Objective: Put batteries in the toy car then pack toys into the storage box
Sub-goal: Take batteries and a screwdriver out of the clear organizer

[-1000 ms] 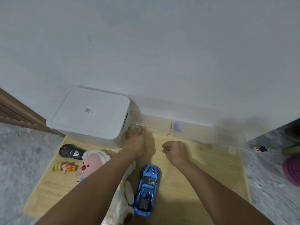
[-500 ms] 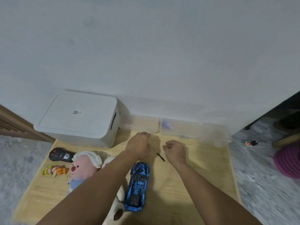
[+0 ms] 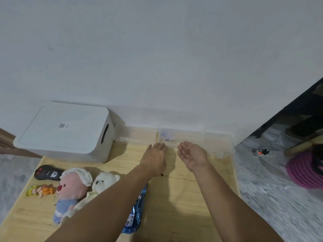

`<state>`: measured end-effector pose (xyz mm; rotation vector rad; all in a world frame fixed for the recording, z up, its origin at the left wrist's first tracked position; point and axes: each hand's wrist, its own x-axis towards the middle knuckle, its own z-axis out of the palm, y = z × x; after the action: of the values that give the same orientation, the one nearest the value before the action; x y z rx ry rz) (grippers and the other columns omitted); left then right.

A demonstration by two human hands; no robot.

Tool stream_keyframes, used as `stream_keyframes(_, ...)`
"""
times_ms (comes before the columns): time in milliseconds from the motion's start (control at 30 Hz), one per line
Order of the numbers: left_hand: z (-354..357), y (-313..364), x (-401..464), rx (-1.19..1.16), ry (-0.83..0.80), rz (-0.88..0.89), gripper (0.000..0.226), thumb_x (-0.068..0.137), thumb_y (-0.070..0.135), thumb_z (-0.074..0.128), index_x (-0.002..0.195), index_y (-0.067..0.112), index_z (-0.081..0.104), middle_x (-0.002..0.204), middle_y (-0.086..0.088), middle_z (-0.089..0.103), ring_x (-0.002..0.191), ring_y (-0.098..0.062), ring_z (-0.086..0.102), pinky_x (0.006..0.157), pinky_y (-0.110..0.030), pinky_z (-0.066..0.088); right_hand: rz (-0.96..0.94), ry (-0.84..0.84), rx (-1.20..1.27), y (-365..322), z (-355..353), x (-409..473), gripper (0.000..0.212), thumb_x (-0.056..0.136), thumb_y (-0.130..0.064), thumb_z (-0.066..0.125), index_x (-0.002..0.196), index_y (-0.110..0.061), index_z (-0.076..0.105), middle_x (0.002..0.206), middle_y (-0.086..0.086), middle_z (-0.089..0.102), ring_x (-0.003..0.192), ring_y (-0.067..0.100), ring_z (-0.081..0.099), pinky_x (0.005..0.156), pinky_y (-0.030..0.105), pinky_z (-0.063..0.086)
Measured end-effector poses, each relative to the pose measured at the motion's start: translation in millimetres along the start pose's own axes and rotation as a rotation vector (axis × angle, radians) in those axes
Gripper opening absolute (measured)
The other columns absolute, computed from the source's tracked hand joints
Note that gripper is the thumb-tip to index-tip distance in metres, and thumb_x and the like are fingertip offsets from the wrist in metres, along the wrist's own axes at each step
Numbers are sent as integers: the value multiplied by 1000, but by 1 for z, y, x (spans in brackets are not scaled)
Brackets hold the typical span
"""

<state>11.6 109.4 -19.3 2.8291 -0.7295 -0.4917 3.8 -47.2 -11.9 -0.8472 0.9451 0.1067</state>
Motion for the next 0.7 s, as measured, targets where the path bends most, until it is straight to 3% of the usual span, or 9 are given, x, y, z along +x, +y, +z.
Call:
stream_keyframes(133,-1,4,1,55,-63,-40,71,88,10,47,152,8,16,162,-7,11,149,-21,5,121,-44,6,-364,79,-366,-4,2,8,32,90,8,45,102,-12,68,104,8,69,91,20,65,78,31,55)
stream_keyframes(200,-2,5,2,83,-104,-54,73,91,12,46,153,8,8,163,-6,5,150,-20,0,121,-45,4,-584,96,-723,-6,-1,16,41,89,9,42,112,-13,69,119,6,67,109,20,62,95,27,47)
stream_keyframes(267,-1,5,3,100,-143,-65,74,92,14,44,154,9,4,163,-6,0,150,-20,-4,121,-46,2,-669,45,-1049,-10,-5,25,45,91,5,41,127,-12,61,132,3,60,123,20,55,100,20,39)
stream_keyframes(367,-1,5,5,126,-179,-71,75,93,16,44,154,11,0,163,-4,-3,150,-19,-5,121,-48,1,-610,-118,-1539,-19,-10,37,49,88,-2,42,134,-13,54,139,8,55,129,26,49,104,29,40)
stream_keyframes(433,-1,4,6,136,-195,-77,76,93,17,43,155,12,-1,163,-2,-5,150,-17,-6,121,-49,1,-542,-212,-1760,-26,-9,39,39,84,-3,42,117,-8,62,130,15,59,121,32,52,92,31,44)
stream_keyframes(500,-2,5,7,134,-205,-84,76,93,17,43,155,12,-2,163,-1,-5,150,-17,-6,120,-50,1,-474,-257,-1897,-31,-6,39,19,84,-4,41,89,-9,58,123,18,60,114,34,55,79,29,42)
stream_keyframes(633,-4,6,8,61,-216,-99,81,89,10,44,154,13,-5,163,-2,-3,150,-16,-6,121,-45,3,-357,-288,-2048,-37,4,42,26,86,-8,40,101,1,59,131,23,52,111,37,56,80,33,45)
stream_keyframes(700,-8,6,8,9,-210,-101,83,87,7,45,154,12,-3,163,-4,2,150,-16,-3,122,-41,5,-304,-328,-2056,-39,7,48,18,87,-7,38,83,2,53,121,25,55,101,36,58,70,30,44)
